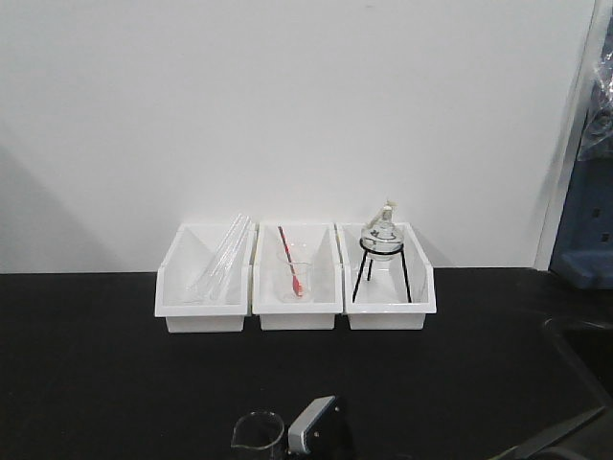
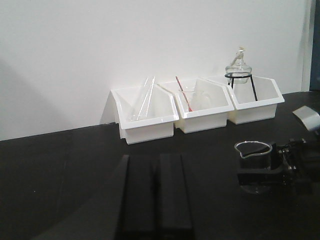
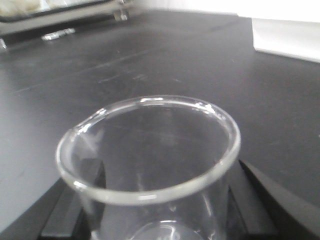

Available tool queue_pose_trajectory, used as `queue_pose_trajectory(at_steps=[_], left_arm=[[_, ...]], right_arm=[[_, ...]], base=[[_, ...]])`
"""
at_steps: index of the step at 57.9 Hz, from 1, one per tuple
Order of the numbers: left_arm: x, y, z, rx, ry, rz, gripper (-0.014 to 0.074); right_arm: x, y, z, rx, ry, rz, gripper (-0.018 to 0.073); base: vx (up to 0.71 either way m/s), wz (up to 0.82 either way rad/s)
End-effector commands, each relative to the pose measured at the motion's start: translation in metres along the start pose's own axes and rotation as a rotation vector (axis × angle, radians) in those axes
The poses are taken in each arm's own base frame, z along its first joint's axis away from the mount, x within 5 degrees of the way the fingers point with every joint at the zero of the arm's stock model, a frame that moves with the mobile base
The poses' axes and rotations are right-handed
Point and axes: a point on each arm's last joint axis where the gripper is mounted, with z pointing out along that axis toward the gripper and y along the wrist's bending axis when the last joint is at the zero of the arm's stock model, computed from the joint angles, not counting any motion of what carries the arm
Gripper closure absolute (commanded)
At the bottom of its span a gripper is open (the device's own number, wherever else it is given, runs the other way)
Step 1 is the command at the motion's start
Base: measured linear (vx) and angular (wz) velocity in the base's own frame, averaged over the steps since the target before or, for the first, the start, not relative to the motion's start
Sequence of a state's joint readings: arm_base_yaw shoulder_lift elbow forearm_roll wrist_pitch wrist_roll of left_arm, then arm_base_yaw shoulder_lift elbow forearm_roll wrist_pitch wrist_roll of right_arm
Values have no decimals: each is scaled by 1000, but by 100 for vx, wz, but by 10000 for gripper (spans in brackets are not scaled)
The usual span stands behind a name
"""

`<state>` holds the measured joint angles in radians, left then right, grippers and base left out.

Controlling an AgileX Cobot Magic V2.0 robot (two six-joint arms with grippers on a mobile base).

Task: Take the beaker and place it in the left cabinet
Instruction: 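Lift the beaker with the right gripper and pull it toward the body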

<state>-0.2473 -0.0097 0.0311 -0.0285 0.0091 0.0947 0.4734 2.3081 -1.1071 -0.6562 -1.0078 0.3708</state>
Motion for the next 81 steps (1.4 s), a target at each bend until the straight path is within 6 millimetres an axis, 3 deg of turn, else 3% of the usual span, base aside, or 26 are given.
queue_pose_trajectory(at_steps=[1, 16, 24, 33, 42, 55, 68, 81], left_arm=[[-3, 0, -1, -3, -86, -12, 596], [-3, 0, -1, -3, -86, -12, 596], [-3, 0, -1, -3, -86, -12, 596], [-3, 0, -1, -3, -86, -12, 596], [-3, 0, -1, -3, -86, -12, 596], [-3, 0, -1, -3, -86, -12, 596], [-3, 0, -1, -3, -86, -12, 596], [-3, 0, -1, -3, -86, -12, 596]], right_arm=[[-64, 0, -7, 21, -93, -22, 565], [-159, 13, -52, 143, 34, -16, 565], [-214, 28, -95, 243, 46, -13, 565], [-252, 56, -147, 278, 1, -46, 565], [-257, 88, -204, 294, -30, -66, 564], [-236, 120, -273, 401, -125, -57, 564], [-212, 124, -305, 548, -179, -58, 564], [-211, 125, -308, 553, -187, -60, 564]], base=[[0, 0], [0, 0], [0, 0], [0, 0], [0, 0], [0, 0], [0, 0], [0, 0]])
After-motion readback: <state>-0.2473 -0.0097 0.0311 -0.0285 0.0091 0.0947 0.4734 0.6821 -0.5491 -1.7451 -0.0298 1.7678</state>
